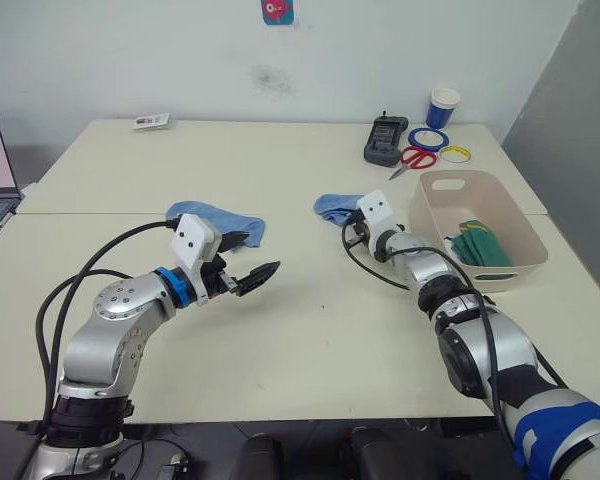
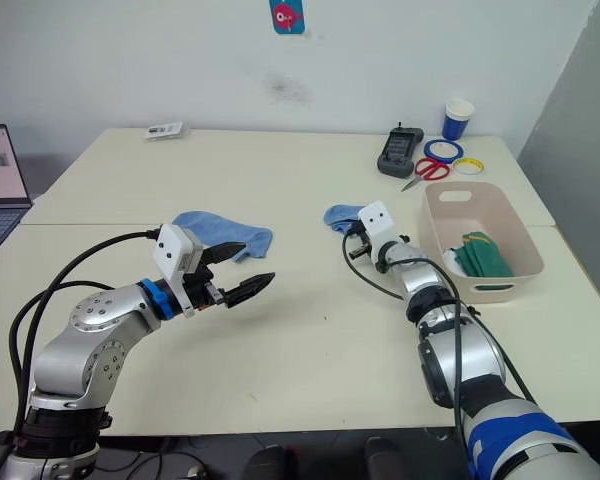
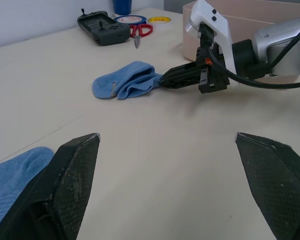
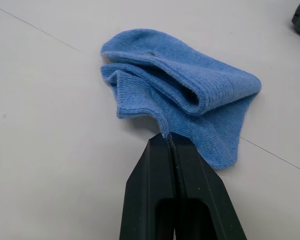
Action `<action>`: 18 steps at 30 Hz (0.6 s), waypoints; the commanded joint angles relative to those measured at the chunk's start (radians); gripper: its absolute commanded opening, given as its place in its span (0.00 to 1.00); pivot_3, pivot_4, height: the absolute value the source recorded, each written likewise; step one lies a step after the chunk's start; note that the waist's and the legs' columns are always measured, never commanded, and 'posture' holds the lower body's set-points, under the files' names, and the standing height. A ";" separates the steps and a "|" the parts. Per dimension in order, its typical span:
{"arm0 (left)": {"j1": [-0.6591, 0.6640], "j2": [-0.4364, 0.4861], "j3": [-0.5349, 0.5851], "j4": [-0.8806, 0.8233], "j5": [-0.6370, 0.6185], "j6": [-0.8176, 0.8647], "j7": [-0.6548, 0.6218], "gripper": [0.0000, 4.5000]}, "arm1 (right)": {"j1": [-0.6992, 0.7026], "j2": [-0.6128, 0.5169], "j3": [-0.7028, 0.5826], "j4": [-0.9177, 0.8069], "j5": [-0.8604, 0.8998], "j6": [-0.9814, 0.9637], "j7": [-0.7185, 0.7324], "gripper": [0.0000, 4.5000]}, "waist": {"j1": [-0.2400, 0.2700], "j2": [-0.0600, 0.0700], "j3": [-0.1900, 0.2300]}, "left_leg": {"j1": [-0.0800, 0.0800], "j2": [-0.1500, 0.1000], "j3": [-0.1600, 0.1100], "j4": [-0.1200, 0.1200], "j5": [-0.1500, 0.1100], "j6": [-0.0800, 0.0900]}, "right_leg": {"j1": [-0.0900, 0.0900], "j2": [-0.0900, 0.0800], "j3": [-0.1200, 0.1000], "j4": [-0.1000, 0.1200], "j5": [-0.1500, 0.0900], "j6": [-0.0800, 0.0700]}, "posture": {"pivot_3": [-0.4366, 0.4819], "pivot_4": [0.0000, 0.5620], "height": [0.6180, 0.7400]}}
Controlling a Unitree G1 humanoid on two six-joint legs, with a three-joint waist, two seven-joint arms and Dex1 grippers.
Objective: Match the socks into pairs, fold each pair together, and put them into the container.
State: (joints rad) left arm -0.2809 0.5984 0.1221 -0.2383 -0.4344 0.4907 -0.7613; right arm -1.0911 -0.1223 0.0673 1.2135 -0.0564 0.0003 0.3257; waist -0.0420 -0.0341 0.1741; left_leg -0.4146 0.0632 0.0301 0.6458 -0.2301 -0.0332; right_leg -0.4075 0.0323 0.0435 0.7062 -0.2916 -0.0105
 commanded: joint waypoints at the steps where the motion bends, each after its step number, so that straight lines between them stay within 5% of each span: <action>1: -0.013 0.009 0.012 -0.024 0.000 -0.015 0.008 1.00 | -0.006 0.004 -0.009 -0.064 0.007 -0.033 0.035 0.00 | 0.000 0.000 0.000 | 0.000 0.000 0.000 0.000 0.000 0.000 | 0.000 0.000 0.000 0.000 0.000 0.000 | 0.48 0.27 0.93; 4: -0.010 0.022 0.021 -0.018 0.001 -0.015 0.006 1.00 | 0.045 0.004 0.022 -0.181 0.001 -0.021 0.119 0.00 | 0.000 0.000 0.000 | 0.000 0.000 -0.001 0.000 0.000 0.000 | 0.000 0.000 0.000 0.000 0.000 0.000 | 0.48 0.27 0.93; 8: 0.008 0.068 0.040 0.016 0.017 -0.041 -0.022 1.00 | 0.255 -0.039 0.111 -0.606 0.006 0.104 0.288 0.00 | 0.003 0.000 0.000 | 0.000 0.000 -0.002 -0.001 0.000 0.000 | 0.000 0.000 -0.001 0.000 0.000 0.000 | 0.48 0.27 0.93; 14: 0.057 0.117 0.036 0.045 0.037 -0.106 -0.078 1.00 | 0.631 -0.257 0.237 -1.324 0.033 0.353 0.510 0.00 | 0.013 0.001 0.001 | -0.002 0.000 -0.004 -0.001 0.000 0.000 | -0.001 -0.001 -0.001 -0.001 0.000 0.001 | 0.48 0.27 0.93; 18: 0.072 0.122 0.028 0.064 0.046 -0.137 -0.102 1.00 | 0.752 -0.410 0.227 -1.560 0.067 0.420 0.600 0.00 | 0.013 0.001 0.001 | -0.001 -0.001 -0.003 0.000 0.000 0.000 | 0.000 -0.001 0.000 -0.002 -0.003 0.005 | 0.48 0.27 0.93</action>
State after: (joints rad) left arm -0.2030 0.7068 0.1417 -0.1647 -0.3931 0.3835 -0.8502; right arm -0.3429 -0.5122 0.3147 -0.2451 -0.0159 0.4007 0.8938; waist -0.0293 -0.0333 0.1748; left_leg -0.4151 0.0627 0.0273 0.6453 -0.2302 -0.0332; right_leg -0.4078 0.0313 0.0430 0.7037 -0.2949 -0.0051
